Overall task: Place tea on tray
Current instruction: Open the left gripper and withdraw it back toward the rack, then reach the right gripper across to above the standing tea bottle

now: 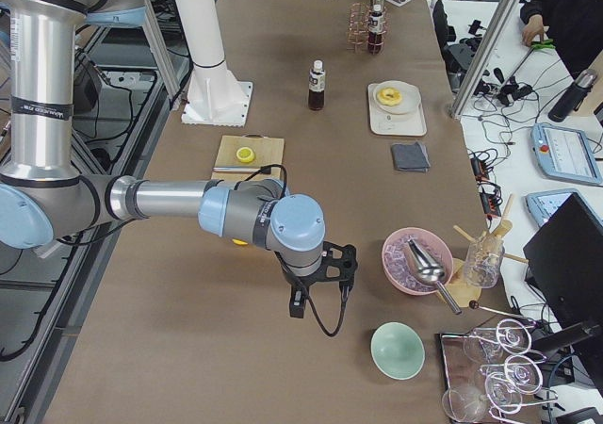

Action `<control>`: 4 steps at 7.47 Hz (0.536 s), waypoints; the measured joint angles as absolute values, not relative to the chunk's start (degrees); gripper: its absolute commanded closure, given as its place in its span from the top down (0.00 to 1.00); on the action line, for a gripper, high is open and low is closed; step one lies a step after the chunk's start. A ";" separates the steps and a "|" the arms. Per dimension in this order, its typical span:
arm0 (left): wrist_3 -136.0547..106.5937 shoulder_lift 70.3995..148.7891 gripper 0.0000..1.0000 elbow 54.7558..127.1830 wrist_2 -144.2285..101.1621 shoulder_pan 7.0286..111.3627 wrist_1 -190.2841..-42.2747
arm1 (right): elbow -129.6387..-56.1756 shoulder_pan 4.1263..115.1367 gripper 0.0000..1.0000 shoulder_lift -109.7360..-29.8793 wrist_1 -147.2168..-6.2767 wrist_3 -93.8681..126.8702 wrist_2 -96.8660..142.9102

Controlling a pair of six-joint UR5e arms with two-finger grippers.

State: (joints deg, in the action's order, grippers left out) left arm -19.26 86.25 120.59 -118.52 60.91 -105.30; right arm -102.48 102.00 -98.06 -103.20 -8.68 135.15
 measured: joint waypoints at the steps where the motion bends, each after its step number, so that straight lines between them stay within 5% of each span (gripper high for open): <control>1: -11.94 84.86 0.98 117.60 -126.12 68.58 -105.15 | -102.46 100.94 1.00 -97.10 -103.22 -8.56 135.28; 4: 3.82 84.11 0.98 108.58 -134.08 81.60 -104.96 | -102.92 94.20 1.00 -91.40 -103.29 -7.18 135.82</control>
State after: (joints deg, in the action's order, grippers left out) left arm 3.82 84.11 108.58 -134.08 81.60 -104.96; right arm -102.92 94.20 -91.40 -103.29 -7.18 135.82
